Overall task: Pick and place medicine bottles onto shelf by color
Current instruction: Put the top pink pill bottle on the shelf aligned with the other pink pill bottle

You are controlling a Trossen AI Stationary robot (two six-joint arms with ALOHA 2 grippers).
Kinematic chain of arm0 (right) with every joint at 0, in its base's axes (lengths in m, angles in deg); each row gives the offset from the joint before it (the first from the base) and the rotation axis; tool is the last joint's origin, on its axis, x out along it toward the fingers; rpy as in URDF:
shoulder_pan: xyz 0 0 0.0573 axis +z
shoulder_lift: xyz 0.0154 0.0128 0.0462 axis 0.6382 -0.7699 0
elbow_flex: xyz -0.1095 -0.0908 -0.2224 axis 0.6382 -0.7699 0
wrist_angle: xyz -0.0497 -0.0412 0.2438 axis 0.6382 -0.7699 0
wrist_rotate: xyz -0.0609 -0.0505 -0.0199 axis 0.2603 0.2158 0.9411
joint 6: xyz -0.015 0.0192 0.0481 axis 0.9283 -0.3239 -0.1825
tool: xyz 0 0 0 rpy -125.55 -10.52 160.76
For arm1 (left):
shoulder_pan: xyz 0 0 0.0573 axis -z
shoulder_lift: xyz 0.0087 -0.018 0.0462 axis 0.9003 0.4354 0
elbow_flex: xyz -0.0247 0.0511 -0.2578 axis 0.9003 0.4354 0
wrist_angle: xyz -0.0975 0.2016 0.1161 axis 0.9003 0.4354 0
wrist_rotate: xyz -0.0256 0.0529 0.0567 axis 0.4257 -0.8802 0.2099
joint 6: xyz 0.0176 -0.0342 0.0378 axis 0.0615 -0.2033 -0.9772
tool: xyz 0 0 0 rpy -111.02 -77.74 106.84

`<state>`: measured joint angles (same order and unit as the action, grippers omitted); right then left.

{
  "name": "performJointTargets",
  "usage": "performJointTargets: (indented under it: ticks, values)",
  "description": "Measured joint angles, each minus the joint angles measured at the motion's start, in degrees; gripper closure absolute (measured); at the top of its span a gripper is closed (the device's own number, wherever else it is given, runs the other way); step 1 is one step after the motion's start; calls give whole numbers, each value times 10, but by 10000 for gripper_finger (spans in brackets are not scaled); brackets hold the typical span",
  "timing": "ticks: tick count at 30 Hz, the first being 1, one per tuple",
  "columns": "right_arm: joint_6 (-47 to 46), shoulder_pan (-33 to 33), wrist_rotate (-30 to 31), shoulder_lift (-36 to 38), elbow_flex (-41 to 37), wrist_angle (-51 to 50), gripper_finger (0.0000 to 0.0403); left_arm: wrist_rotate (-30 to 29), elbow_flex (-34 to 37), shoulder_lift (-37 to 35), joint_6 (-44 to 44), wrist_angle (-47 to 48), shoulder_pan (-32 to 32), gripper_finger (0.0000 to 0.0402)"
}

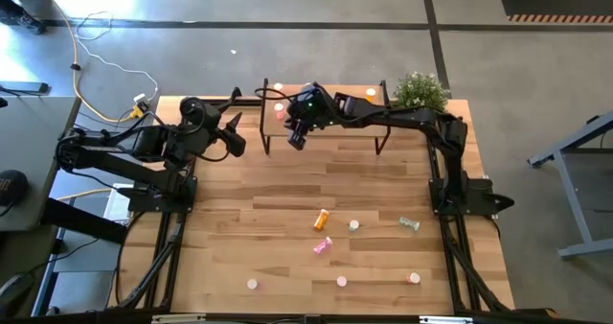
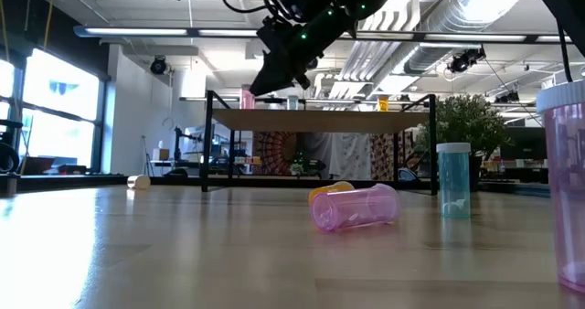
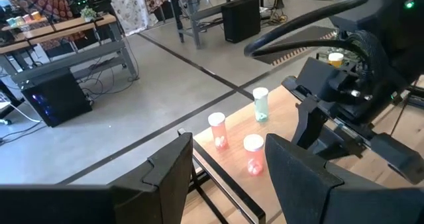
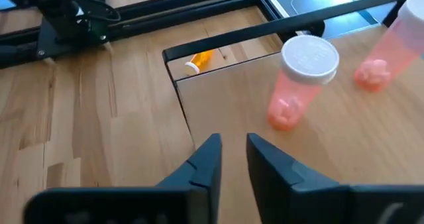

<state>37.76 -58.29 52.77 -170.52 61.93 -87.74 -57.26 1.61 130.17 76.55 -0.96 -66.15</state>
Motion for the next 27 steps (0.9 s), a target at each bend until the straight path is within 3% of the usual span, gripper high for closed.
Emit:
performJointTargets:
  ticks: [7, 27]
  values:
    - [34, -2, -5, 0, 0, 37, 399, -3, 0, 0, 0, 0, 0, 222]
    - [40, -32, -12, -20, -1, 64, 403, 1, 0, 0, 0, -5, -56, 222]
